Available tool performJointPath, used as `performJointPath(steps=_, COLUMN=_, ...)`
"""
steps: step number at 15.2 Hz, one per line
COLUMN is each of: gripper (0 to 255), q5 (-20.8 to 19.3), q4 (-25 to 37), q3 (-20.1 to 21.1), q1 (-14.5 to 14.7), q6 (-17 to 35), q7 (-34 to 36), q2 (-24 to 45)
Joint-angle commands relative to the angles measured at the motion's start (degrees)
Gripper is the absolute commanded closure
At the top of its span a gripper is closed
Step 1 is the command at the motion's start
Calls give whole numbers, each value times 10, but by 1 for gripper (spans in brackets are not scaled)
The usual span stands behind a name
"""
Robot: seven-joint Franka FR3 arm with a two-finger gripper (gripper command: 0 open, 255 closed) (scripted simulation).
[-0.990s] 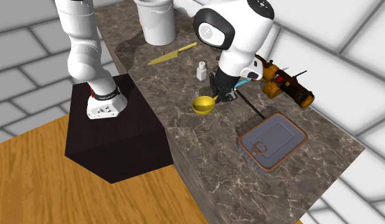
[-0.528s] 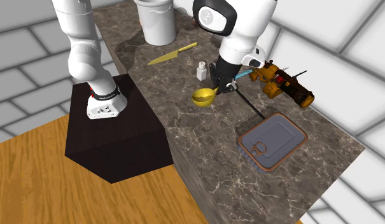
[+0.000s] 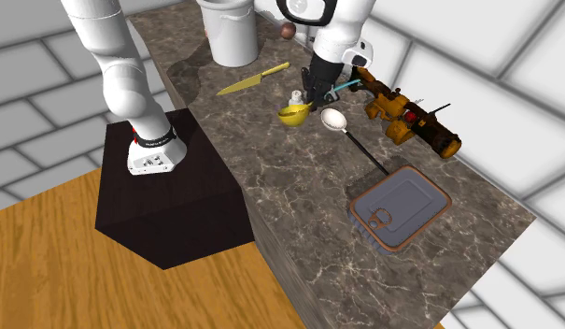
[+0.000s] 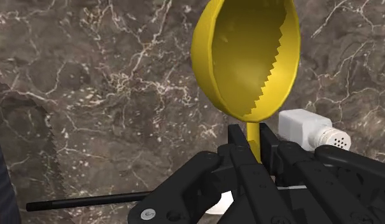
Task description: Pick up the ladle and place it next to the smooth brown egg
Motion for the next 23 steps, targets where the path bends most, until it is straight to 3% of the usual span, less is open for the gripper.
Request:
performJointPath(steps=1, gripper=255, q5=-4, q4=-16, q3=13, q1=19, q6=8, q7=33, q2=-14)
performJointPath(steps=12, gripper=255, q5=2, q4=-49, q3=83, q1=101, q6=29, q7=184, q2=-44)
performJointPath(steps=23, gripper=255, q5=32, q4=0, q3=149, q1=172, q6=37, q7=313, q2=-2)
